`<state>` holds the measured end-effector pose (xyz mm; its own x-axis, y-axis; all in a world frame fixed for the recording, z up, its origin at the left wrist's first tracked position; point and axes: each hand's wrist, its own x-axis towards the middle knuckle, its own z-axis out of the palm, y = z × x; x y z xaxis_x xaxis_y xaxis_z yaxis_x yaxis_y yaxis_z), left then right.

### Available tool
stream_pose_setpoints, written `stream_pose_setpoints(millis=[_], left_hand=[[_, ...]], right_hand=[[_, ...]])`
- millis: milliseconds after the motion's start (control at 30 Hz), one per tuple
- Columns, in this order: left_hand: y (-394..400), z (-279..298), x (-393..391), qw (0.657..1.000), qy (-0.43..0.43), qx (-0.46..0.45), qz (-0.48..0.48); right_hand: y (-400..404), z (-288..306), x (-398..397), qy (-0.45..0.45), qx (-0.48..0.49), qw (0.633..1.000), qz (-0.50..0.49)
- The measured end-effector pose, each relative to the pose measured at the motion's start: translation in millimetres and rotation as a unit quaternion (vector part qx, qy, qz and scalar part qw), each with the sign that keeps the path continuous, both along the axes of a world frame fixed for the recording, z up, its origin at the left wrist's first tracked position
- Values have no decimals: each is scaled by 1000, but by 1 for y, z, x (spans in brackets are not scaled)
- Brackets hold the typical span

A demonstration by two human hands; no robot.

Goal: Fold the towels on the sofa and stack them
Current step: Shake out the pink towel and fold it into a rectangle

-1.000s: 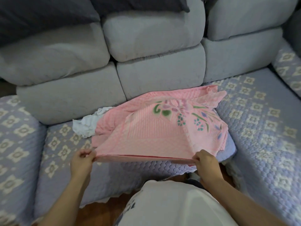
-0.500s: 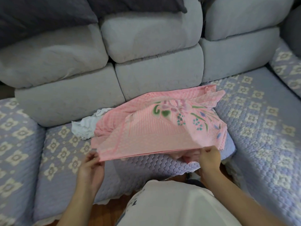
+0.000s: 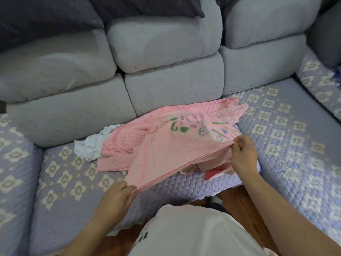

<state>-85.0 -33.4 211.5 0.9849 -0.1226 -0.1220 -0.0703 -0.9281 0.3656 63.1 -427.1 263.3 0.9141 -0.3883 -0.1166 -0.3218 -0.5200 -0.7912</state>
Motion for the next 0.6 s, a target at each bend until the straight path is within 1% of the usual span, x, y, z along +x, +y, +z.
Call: stream_pose_setpoints(millis=[33,133,200,267,333,400,467,500,567,600], left_hand=[[0,7,6,1000,-14,-16,16],[-1,28,30,984,-71,-105,125],[-2,36,44,974,-91,-154,137],[-3,44,55,972,-85,-186,116],[-5,56,61,959,-50,-233,153],[-6,66,65,934,-22,-288,210],[-8,73,77,911,-25,-324,254],[-10,75,88,890,-32,-354,287],[-17,88,119,830,-51,-406,378],[-23,98,135,818,-64,-399,409]], right_hand=[[-6,-3,4,16,-17,999,23],[-14,-9,11,88,-47,993,66],[-11,-11,12,123,-36,990,59],[-11,-10,14,155,39,987,20],[-16,-6,17,197,152,968,-2],[-20,0,17,231,225,947,12],[-19,6,18,240,262,933,49],[-15,15,19,234,272,931,68],[1,41,21,205,277,930,129],[11,55,21,194,273,925,177]])
